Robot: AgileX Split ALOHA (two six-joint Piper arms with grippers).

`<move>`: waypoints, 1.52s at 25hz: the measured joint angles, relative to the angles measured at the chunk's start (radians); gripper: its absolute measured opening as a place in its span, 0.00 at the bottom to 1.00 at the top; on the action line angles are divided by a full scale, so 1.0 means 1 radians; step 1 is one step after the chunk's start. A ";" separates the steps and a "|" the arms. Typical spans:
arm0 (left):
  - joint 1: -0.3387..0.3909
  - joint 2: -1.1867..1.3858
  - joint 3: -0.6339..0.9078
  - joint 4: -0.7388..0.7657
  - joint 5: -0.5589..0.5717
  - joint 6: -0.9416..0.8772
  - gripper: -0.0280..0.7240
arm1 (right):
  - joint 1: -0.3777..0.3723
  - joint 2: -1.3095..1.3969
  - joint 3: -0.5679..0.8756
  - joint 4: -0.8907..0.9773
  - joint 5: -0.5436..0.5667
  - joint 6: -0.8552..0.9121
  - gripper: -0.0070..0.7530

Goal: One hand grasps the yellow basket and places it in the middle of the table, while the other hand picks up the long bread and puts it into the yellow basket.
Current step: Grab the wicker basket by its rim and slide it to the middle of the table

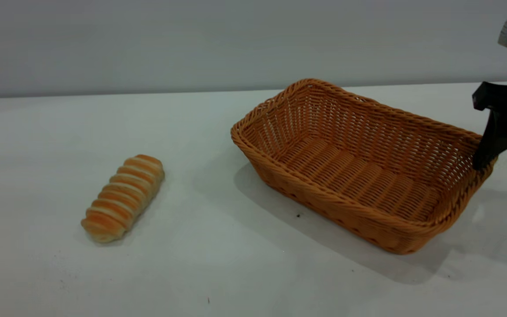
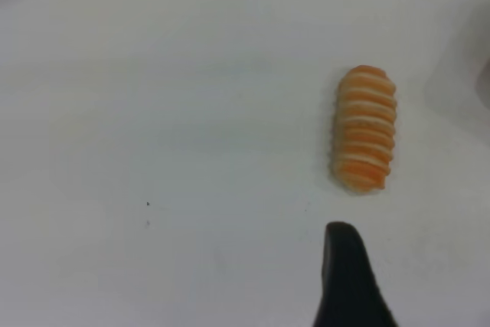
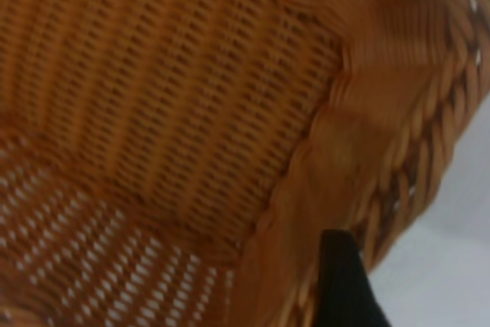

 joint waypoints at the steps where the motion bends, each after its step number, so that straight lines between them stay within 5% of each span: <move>1: 0.000 0.000 0.000 0.001 0.000 0.000 0.69 | 0.000 0.000 -0.001 0.007 -0.008 0.000 0.68; 14: 0.000 0.000 0.000 0.001 -0.005 0.000 0.69 | 0.001 0.192 -0.049 0.183 -0.098 -0.031 0.66; 16: 0.000 0.000 0.000 0.001 -0.005 0.000 0.69 | 0.007 0.228 -0.073 0.208 -0.100 -0.037 0.56; 20: 0.000 0.000 0.000 0.001 -0.007 0.000 0.69 | 0.019 0.244 -0.117 0.245 -0.088 -0.026 0.15; 21: 0.000 0.000 0.000 0.001 -0.007 0.000 0.69 | 0.021 0.244 -0.134 0.234 -0.073 -0.046 0.13; 30: 0.000 0.000 0.000 0.001 -0.007 0.000 0.69 | 0.130 0.292 -0.404 0.082 0.172 -0.063 0.14; 38: 0.000 0.000 0.000 0.001 -0.007 0.000 0.69 | 0.223 0.370 -0.499 0.077 0.212 -0.057 0.20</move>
